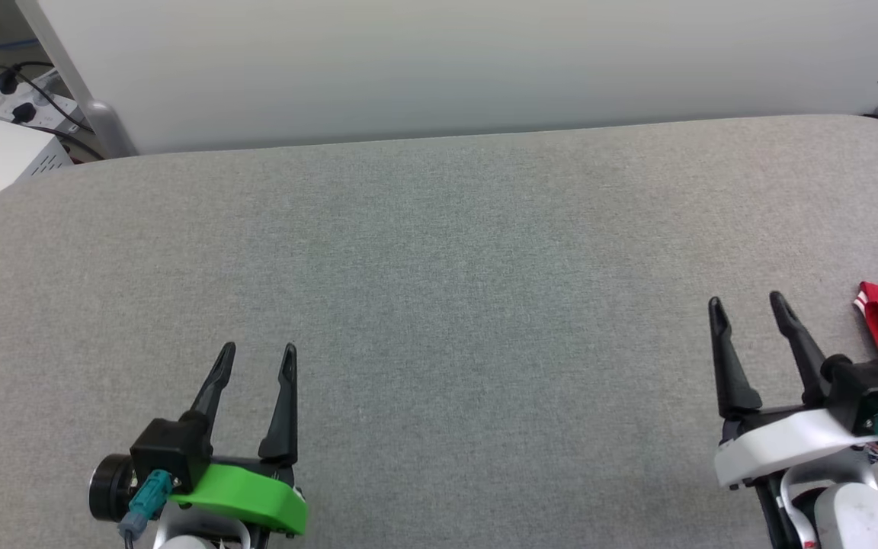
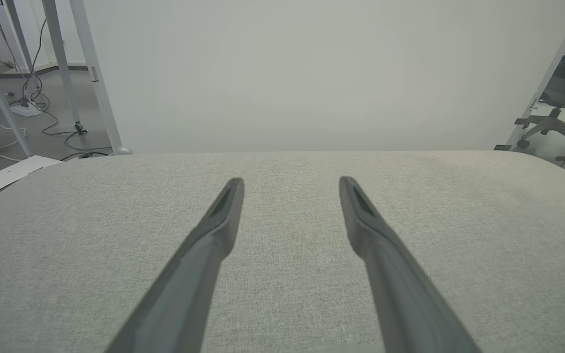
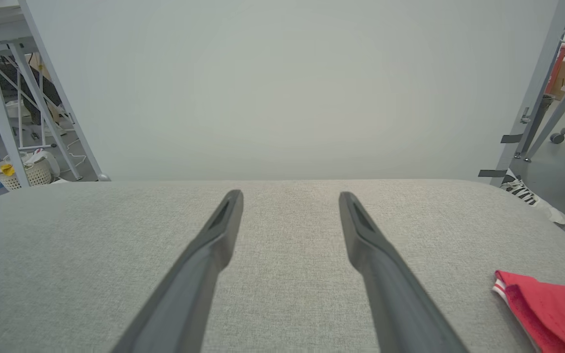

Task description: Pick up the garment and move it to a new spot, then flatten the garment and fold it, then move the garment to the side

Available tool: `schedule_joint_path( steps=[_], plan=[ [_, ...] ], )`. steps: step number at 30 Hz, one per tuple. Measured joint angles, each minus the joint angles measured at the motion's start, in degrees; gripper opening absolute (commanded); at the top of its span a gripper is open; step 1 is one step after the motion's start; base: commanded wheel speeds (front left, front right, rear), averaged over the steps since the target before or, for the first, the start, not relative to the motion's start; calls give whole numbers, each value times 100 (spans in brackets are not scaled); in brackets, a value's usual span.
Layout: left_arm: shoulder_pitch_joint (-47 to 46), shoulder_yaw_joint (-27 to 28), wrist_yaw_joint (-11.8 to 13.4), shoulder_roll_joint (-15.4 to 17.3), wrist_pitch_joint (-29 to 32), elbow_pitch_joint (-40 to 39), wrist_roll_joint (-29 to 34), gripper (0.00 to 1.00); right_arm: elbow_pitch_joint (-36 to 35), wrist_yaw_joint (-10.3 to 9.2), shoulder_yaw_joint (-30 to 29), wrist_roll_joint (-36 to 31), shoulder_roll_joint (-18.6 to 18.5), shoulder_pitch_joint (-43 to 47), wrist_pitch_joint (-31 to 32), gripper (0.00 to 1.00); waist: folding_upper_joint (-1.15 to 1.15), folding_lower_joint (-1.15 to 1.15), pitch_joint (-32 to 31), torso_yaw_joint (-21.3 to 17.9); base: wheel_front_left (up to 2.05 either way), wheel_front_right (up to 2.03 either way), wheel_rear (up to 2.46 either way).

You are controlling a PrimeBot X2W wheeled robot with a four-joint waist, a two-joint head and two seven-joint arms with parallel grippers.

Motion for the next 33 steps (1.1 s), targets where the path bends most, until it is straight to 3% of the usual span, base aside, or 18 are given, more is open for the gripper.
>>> schedule_joint_path(
  steps=[33],
  plan=[
    [112,463,-67,-341,0,-147,517,100,289,0,113,-147,166,141,-338,100,0,1,28,120,0,0,0]
  ],
)
